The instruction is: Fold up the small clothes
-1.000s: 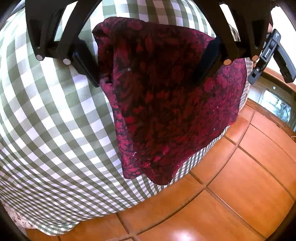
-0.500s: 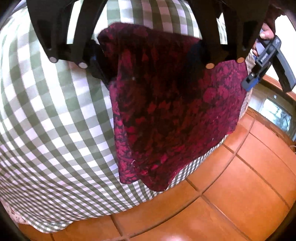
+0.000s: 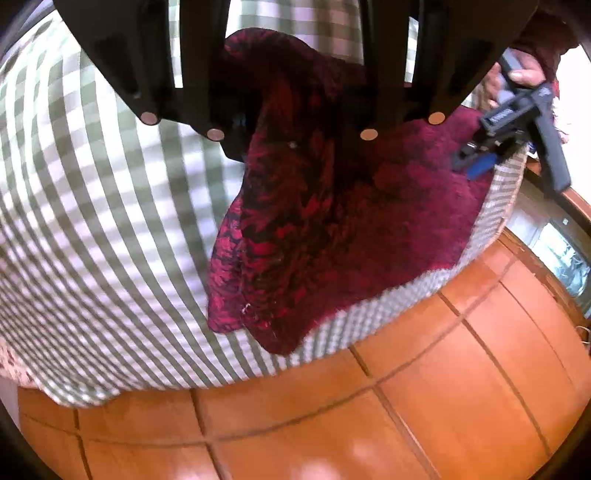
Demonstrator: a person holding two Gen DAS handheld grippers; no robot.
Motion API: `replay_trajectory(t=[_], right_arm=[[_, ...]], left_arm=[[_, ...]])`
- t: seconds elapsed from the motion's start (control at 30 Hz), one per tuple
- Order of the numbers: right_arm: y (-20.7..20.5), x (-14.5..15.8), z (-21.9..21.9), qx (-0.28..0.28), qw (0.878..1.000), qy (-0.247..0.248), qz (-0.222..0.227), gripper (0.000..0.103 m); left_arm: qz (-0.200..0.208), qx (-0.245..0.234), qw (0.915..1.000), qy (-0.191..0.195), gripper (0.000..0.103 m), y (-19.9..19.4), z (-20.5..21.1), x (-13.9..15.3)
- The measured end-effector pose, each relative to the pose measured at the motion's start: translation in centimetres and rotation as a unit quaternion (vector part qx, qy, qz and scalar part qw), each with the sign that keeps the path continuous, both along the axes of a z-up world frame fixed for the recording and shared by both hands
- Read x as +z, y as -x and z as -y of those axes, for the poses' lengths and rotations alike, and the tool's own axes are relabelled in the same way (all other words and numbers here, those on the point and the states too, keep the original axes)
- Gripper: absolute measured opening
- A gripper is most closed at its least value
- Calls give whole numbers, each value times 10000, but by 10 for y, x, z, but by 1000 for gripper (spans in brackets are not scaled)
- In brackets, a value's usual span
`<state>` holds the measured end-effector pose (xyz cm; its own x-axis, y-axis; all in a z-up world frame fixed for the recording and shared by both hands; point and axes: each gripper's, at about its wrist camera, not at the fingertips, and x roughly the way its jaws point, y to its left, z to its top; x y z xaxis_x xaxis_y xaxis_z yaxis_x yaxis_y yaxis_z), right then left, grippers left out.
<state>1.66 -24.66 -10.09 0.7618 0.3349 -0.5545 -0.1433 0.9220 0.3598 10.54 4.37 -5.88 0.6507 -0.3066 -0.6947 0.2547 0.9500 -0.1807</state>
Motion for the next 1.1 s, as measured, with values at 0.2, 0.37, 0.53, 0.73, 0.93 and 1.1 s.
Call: replay_trajectory(t=[0.2, 0.37, 0.53, 0.73, 0.93, 1.1], right_arm=[[3, 45, -60, 602, 9967, 151, 522, 28], [0, 60, -125, 1229, 9889, 346, 764, 27], [-5, 54, -183, 1779, 9790, 590, 799, 27], [-8, 28, -228, 2184, 9664, 1133, 745, 28], [3, 2, -259, 2317, 9477, 1983, 939, 28], [21, -12, -278, 2292, 9322, 2515, 1231, 28]], left_arm=[[-171, -60, 9968, 781, 75, -4, -19, 2], [-115, -136, 9947, 1016, 74, 0, -32, 5], [-4, 137, 9882, 1527, 73, 14, -80, 22], [228, 452, 9725, 2275, 73, 34, -150, 45], [463, 168, 9541, 2954, 73, 39, -171, 73], [300, -319, 9619, 2699, 73, 12, -136, 84]])
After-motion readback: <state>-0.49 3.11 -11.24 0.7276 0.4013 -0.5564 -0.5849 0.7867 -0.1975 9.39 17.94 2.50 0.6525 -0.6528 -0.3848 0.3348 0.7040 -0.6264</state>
